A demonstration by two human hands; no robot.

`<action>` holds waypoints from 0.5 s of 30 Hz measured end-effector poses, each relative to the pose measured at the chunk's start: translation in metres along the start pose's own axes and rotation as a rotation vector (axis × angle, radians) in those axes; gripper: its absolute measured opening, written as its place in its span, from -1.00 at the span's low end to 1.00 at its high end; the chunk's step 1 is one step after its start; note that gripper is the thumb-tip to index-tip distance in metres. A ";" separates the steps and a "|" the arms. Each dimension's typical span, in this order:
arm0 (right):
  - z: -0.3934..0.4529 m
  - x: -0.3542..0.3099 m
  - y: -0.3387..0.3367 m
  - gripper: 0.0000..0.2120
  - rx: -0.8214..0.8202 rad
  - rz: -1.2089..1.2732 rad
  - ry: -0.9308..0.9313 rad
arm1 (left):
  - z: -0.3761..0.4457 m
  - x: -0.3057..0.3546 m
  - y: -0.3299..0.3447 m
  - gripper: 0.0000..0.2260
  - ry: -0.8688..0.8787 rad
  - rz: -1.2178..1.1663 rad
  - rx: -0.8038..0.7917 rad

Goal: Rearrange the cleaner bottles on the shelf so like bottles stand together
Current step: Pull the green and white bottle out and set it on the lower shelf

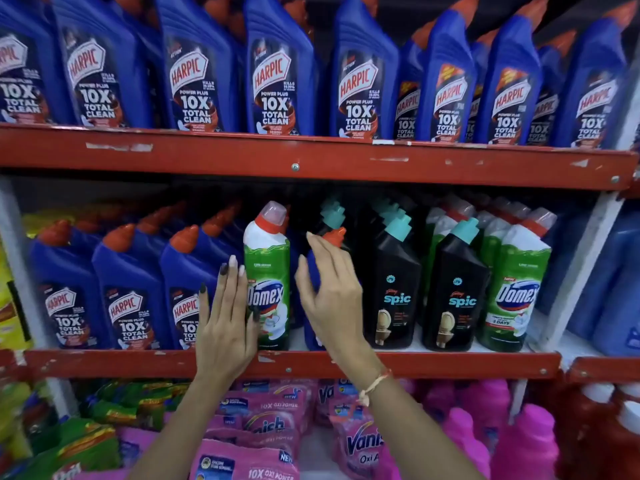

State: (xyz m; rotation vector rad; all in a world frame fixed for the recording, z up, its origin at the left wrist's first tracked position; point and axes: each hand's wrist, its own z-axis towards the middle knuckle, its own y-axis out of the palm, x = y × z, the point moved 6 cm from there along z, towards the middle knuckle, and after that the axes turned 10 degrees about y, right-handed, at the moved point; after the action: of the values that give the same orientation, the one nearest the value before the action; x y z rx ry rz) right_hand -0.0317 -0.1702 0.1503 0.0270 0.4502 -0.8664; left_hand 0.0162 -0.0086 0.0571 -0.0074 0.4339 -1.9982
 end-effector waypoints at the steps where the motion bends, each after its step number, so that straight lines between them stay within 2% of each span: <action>1: 0.004 -0.004 0.008 -0.66 -0.021 0.012 0.027 | -0.006 -0.003 0.002 -0.46 -0.023 0.012 0.001; 4: 0.018 -0.017 0.029 -0.50 -0.167 0.039 0.211 | -0.024 -0.010 0.011 -0.47 -0.035 0.071 -0.021; 8: 0.030 -0.017 0.058 -0.36 -0.290 -0.035 0.346 | -0.030 -0.017 0.023 -0.44 -0.005 0.117 -0.032; 12: 0.027 -0.018 0.069 -0.36 -0.264 -0.153 0.423 | -0.033 -0.019 0.026 -0.44 -0.021 0.130 -0.006; 15: 0.028 -0.018 0.067 -0.44 -0.221 -0.118 0.422 | -0.033 -0.019 0.026 -0.45 -0.004 0.143 0.002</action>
State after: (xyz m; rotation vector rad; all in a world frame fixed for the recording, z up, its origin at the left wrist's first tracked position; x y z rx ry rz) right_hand 0.0182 -0.1185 0.1720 -0.0206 0.9493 -0.9241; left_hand 0.0406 0.0076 0.0215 0.0201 0.4189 -1.8578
